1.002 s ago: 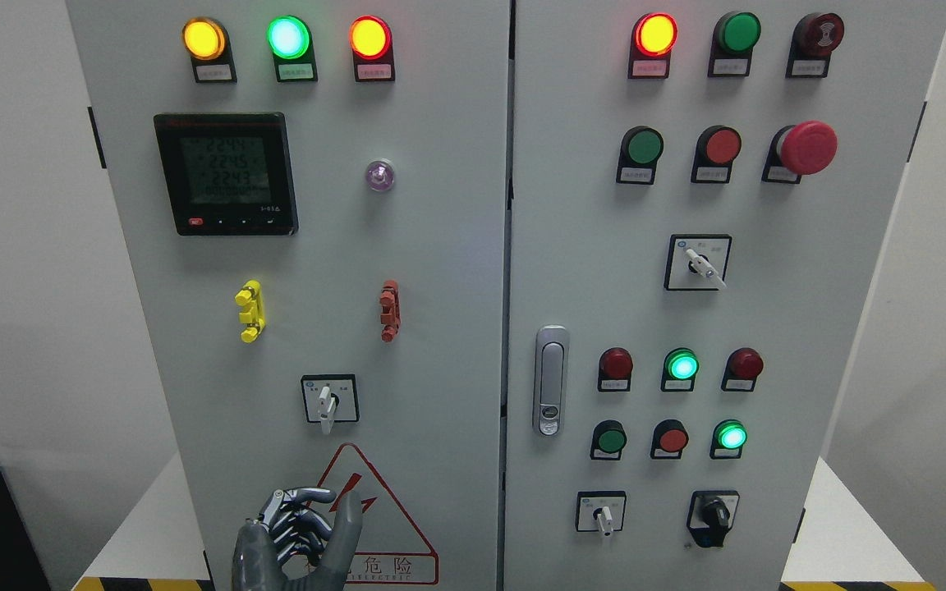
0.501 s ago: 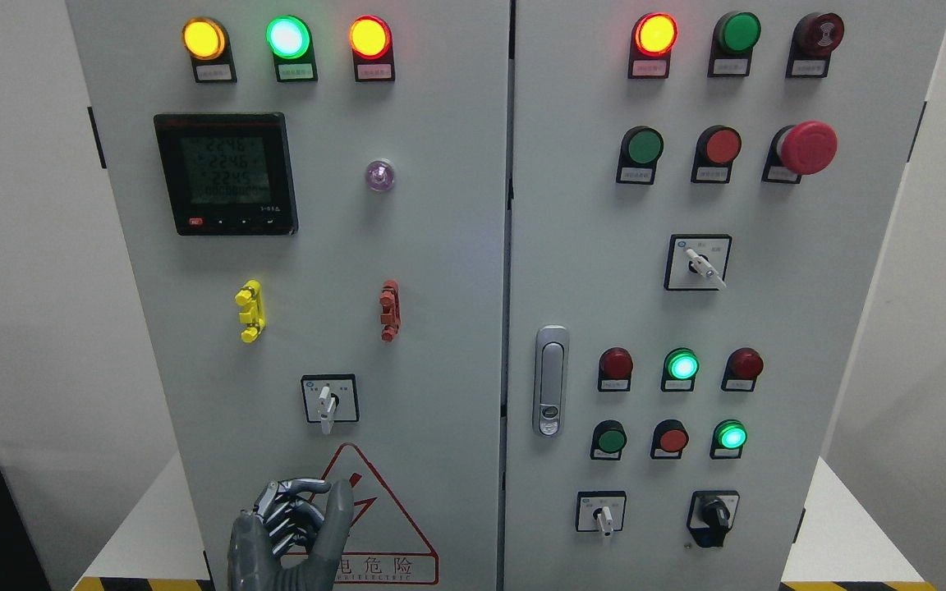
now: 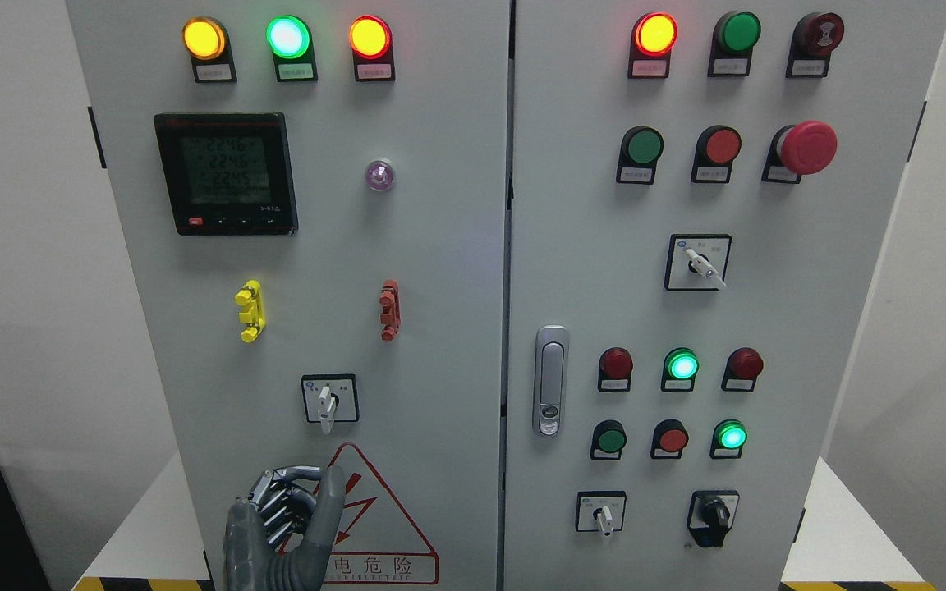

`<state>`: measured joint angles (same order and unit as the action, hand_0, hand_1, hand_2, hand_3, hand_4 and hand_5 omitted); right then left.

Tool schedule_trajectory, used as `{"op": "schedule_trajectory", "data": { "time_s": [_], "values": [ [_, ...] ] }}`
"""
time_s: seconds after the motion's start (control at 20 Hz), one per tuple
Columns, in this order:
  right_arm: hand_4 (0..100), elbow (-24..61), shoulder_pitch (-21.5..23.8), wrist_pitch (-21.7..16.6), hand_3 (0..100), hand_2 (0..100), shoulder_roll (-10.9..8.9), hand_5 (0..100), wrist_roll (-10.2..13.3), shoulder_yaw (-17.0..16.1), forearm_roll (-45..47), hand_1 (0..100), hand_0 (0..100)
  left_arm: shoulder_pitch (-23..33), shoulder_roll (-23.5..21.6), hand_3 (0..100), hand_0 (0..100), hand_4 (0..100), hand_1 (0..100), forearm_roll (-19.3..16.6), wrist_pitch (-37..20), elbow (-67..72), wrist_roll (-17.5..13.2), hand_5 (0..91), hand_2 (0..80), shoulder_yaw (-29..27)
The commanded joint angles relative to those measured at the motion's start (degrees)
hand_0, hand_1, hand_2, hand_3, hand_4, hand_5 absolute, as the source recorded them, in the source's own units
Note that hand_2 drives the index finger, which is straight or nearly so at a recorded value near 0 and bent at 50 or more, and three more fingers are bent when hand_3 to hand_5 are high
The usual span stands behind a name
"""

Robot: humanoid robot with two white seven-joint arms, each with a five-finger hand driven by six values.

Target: Turn on light switch 1

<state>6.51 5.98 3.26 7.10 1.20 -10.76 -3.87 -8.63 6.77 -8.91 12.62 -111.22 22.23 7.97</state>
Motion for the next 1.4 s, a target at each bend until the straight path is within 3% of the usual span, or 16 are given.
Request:
{"op": "schedule_trajectory", "data": {
  "time_s": [0.0, 0.3, 0.6, 1.35],
  "values": [
    [0, 0.00, 0.00, -0.01, 0, 0, 0.02, 0, 0.03, 0.03, 0.00, 0, 0, -1.30, 0.26, 87, 8, 90, 44, 1.35, 0.30, 0.04, -0.17, 84.3, 49.3, -1.29],
    [0, 0.00, 0.00, -0.01, 0, 0, 0.02, 0, 0.03, 0.03, 0.00, 0, 0, -1.74, 0.26, 87, 6, 90, 45, 0.74, 2.94, -0.13, 1.23, 84.4, 49.3, -1.20],
    [0, 0.00, 0.00, -0.01, 0, 0, -0.07, 0, 0.03, 0.03, 0.00, 0, 0, -2.70, 0.43, 87, 6, 90, 57, 0.04, 2.94, -0.05, 1.24, 84.3, 49.5, -1.12],
    [0, 0.00, 0.00, -0.01, 0, 0, 0.02, 0, 0.03, 0.03, 0.00, 0, 0, -5.87, 0.87, 86, 12, 89, 56, -1.02, 6.10, 0.04, 1.76, 84.2, 49.6, -0.59]
  ]
}}
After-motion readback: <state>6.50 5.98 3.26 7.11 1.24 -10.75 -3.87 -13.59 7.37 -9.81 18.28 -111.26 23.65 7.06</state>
